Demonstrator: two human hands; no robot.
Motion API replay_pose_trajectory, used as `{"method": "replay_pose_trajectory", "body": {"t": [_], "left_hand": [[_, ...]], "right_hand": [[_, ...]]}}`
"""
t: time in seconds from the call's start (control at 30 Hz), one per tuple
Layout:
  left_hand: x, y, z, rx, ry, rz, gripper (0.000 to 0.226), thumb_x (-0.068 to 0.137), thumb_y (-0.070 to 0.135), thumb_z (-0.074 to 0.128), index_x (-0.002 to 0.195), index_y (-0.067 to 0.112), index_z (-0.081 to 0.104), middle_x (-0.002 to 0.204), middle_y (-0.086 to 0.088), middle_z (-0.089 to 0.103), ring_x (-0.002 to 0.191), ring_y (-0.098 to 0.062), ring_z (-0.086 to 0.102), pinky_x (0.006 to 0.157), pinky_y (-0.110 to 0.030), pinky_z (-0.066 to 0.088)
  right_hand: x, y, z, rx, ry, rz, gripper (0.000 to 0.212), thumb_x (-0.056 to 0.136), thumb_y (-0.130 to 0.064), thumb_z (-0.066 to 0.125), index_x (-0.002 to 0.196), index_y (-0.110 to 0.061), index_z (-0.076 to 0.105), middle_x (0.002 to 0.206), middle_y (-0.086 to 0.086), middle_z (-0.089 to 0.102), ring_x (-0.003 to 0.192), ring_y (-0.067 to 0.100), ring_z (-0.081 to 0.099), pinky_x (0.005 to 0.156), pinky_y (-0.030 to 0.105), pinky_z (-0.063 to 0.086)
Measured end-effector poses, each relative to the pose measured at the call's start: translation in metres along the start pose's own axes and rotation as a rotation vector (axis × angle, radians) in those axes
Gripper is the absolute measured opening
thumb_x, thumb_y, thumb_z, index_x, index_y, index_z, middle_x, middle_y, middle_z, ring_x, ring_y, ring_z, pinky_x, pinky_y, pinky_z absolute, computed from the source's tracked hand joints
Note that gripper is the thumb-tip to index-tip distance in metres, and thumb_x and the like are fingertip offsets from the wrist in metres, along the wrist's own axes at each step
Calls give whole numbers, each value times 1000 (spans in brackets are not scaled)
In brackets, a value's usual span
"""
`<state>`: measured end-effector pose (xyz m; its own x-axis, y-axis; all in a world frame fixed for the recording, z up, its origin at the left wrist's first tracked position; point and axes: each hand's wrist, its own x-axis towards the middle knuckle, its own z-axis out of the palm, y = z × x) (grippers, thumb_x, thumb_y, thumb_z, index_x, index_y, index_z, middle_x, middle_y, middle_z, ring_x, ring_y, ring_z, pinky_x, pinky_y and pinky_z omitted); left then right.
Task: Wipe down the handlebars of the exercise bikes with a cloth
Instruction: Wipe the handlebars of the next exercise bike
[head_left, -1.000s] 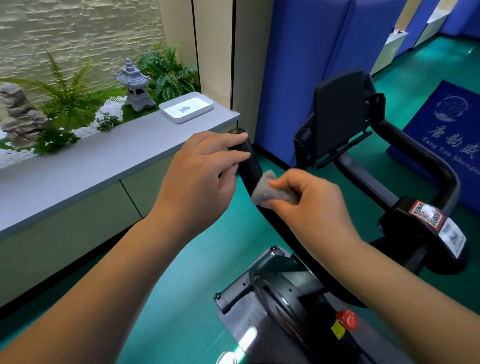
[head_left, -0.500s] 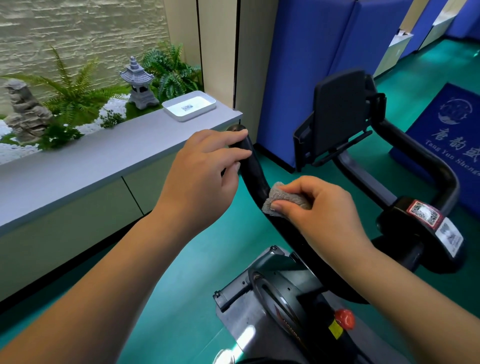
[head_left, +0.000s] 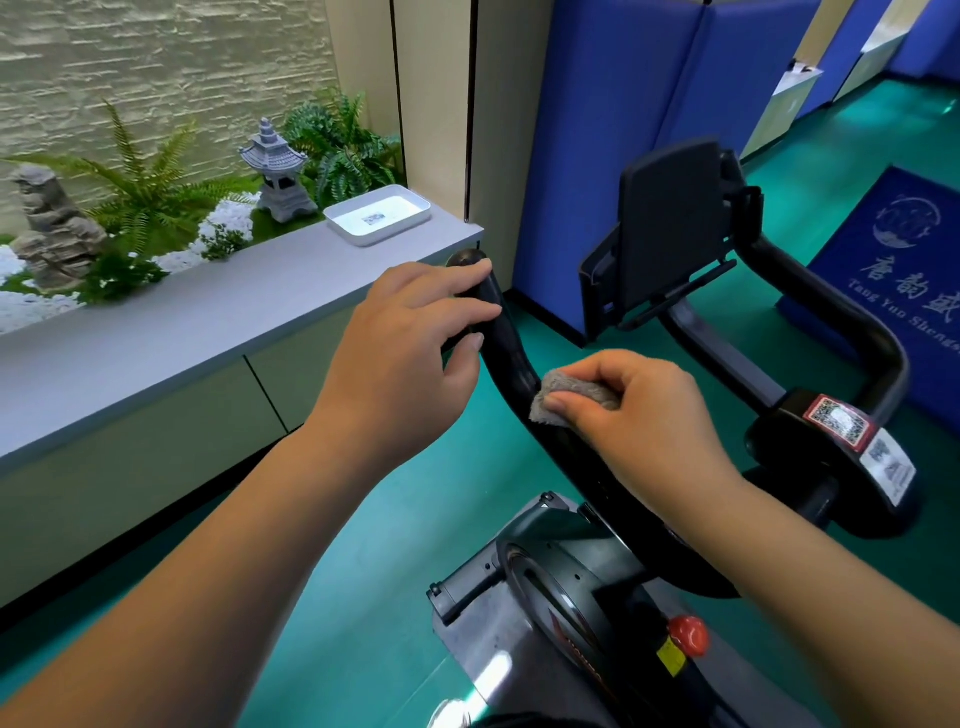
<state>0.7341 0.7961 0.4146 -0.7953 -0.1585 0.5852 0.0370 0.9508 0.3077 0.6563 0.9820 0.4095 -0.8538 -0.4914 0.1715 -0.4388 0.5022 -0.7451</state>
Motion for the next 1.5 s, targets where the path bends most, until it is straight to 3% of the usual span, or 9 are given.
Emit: {"method": "replay_pose_trajectory", "body": {"t": [0.27,0.47,0.57,0.73,0.87,1.0,1.13,1.27,1.5], "left_hand": [[-2,2,4,21,8,21,28,83,22,61,108,16,72,131,3,59,111,-25,50,99,-29,35],[-5,4,7,32,-9,18,30,83,24,60,110,18,70,134,4,56,113,-25,48,101,-30,34],[-4,6,6,37,-13,4,31,83,25,60,111,19,70,135,5,56,114,-24,47,101,-29,32],[-6,7,6,37,0,5,31,83,25,59,111,18,70,135,4,56,114,-24,47,102,-29,32],[-8,10,11,45,-1,12,31,83,25,59,111,17,71,133,5,57,111,-25,48,100,-30,34],[-12,13,16,84,-16,28,31,82,27,61,110,19,71,131,8,58,110,-27,48,96,-36,39],[-13,11,17,84,-18,23,32,82,28,62,112,21,71,132,9,57,112,-27,49,95,-42,42],[-14,10,18,86,-20,12,32,84,28,60,113,21,70,134,10,56,113,-26,48,96,-41,42],[-16,12,17,76,-45,-2,36,84,27,59,118,22,67,138,11,53,116,-24,45,94,-46,44]], "right_hand": [[9,4,8,162,-23,60,13,79,-22,76,75,-30,68,74,-15,71,70,-4,64,68,12,49],[15,11,0,267,-146,253,7,85,-28,70,83,-24,75,80,-9,75,79,5,69,81,28,55],[29,-1,13,308,-149,255,13,88,-30,67,90,-21,76,77,-4,74,68,12,67,75,41,57],[9,16,-2,329,-219,305,13,91,-29,65,82,-24,74,69,-8,73,56,5,66,49,17,48],[12,19,-6,285,-253,299,19,89,-29,66,71,-25,73,80,-6,75,76,7,70,74,30,57],[22,9,4,264,-202,196,13,87,-28,68,73,-28,71,86,-3,75,83,10,69,84,33,54],[-1,18,-9,220,-143,139,7,80,-26,75,77,-29,70,77,-13,73,70,-5,64,68,10,48],[-18,16,-11,225,-87,103,14,74,-21,81,71,-31,71,74,-18,72,66,-5,64,64,8,48],[-11,-3,1,-26,-35,-205,17,71,-15,83,86,-17,75,90,-1,61,80,0,58,75,8,43]]}}
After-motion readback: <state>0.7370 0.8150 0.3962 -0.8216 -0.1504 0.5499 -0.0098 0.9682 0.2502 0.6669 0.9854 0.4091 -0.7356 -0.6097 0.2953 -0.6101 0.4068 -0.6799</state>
